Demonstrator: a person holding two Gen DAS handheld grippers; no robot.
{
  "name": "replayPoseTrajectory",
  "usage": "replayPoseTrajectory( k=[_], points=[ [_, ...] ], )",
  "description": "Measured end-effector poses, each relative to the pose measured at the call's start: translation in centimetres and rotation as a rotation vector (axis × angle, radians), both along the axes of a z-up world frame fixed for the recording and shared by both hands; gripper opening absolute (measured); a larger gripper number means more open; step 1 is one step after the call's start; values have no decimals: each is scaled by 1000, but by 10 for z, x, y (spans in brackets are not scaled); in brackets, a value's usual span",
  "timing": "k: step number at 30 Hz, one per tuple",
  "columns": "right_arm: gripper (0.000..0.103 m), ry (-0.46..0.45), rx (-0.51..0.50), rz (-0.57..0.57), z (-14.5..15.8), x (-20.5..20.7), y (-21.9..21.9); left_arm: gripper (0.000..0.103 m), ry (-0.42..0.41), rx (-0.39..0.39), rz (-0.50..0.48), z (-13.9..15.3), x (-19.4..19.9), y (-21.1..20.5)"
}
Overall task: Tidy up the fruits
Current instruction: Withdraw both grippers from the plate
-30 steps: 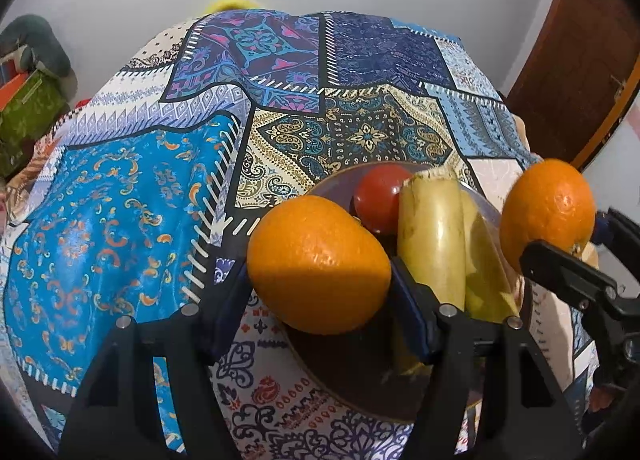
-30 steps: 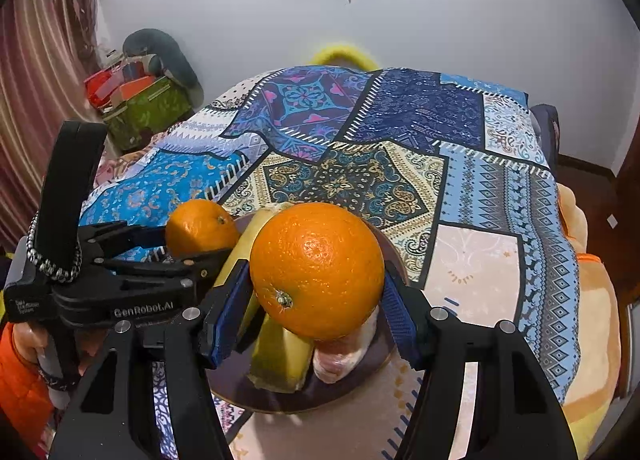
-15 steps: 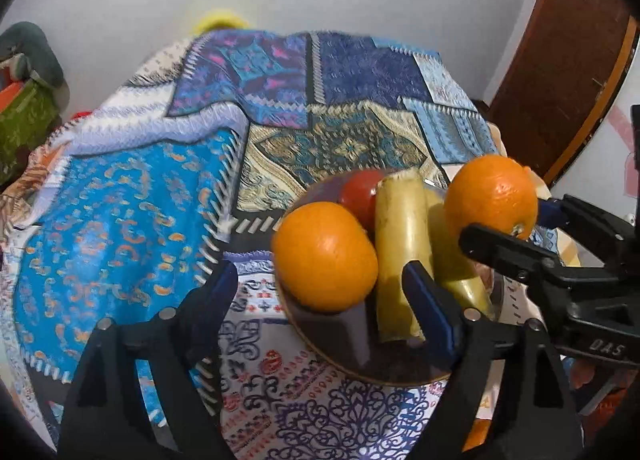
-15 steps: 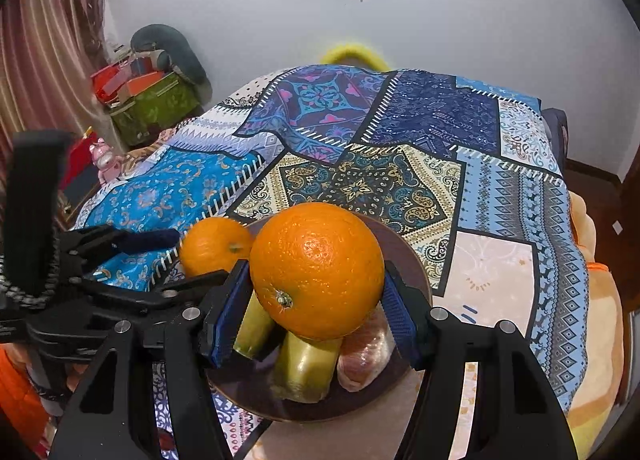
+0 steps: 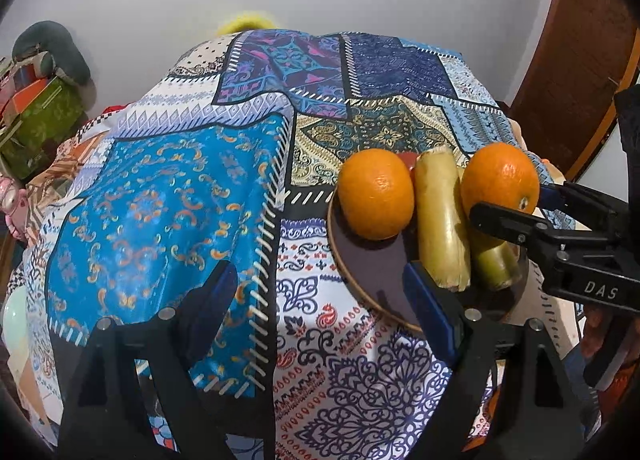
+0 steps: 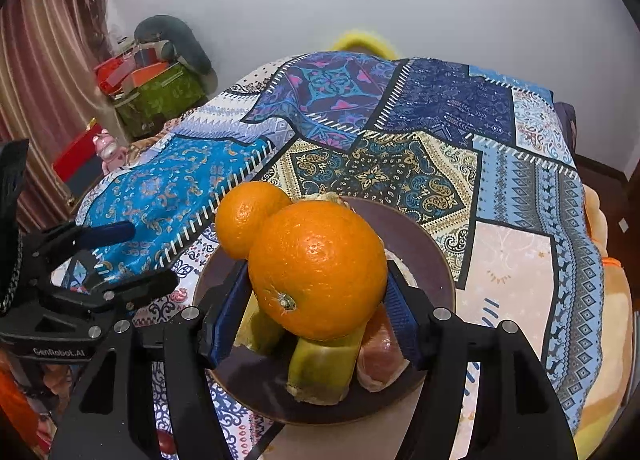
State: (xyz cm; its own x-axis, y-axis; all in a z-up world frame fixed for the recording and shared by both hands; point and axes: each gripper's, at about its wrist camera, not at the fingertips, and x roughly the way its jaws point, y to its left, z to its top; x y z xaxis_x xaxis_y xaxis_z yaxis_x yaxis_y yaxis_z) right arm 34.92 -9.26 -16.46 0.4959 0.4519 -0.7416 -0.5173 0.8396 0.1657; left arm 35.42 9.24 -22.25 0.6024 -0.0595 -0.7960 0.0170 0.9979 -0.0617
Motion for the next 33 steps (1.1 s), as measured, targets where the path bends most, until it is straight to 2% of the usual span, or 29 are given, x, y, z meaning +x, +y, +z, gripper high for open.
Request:
replayPoseTrajectory(
  k=[7,14,23,29,33],
  points=[
    [63,21,-27,9,-6,-3,0,85,9,-7,2,-4,-5,-3],
    [65,20,-32,6,-4,-9,-6,85,-7,-12,5,4,-16,-5],
    [65,-30,-66,5,5,-21,-13,85,-42,1,-3,22,-35,-12],
    [65,-9,-14,-40,7,-23,-50,85,-49,14,-3,23,-42,-16],
    [65,-22,-37,-102,8,-26,-81,85,-48,2,1,21,-45,-19]
  ],
)
